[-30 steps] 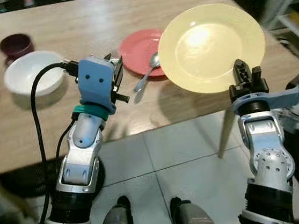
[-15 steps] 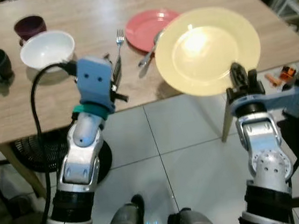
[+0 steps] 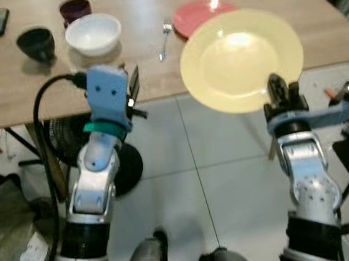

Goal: Setting the table

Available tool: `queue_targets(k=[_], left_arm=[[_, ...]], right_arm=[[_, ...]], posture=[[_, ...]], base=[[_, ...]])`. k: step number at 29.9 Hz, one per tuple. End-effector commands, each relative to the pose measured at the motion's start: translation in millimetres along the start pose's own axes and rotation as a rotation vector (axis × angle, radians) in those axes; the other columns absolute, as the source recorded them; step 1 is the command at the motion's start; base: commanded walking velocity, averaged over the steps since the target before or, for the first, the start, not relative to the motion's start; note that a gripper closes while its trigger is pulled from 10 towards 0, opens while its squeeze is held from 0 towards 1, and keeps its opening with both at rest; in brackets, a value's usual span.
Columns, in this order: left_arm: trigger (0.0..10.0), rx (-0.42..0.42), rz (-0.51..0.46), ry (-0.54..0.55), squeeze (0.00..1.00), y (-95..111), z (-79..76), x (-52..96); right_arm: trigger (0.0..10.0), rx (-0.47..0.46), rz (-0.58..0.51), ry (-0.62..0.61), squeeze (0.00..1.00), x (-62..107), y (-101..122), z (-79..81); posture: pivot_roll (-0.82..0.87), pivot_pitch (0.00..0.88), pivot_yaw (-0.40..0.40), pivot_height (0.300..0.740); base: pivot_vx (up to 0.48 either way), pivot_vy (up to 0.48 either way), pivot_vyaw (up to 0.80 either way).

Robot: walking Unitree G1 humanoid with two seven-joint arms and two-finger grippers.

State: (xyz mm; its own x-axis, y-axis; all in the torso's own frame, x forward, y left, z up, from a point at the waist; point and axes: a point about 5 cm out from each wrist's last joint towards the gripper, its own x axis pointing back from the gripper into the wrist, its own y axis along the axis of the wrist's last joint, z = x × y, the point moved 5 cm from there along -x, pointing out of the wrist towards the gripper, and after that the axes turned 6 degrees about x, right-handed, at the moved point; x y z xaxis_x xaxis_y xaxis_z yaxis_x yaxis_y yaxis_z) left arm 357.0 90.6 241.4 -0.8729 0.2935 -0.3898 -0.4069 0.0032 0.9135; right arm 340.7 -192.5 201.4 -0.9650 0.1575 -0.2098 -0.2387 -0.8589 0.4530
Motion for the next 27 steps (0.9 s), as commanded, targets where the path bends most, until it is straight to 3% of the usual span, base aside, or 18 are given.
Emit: queue_targets(k=[1,27], left_arm=[[10.0,0.004,0.022,0.001,0.0,-5.7,0.9,2.5],[10.0,0.007,0.017,-0.005,0.0,-5.3,-0.6,0.4]], right_arm=[[10.0,-0.001,-0.001,-0.008,0.0,1.7,-0.9,-1.3],[10.0,0.002,0.0,-0.002,0.0,0.8,-0.6,-0.4]], posture=[[0.13,0.072,0.017,0.74],[0.13,0.064,0.017,0.74]], base=[[-0.27,0.0,0.0],[-0.268,0.0,0.0]])
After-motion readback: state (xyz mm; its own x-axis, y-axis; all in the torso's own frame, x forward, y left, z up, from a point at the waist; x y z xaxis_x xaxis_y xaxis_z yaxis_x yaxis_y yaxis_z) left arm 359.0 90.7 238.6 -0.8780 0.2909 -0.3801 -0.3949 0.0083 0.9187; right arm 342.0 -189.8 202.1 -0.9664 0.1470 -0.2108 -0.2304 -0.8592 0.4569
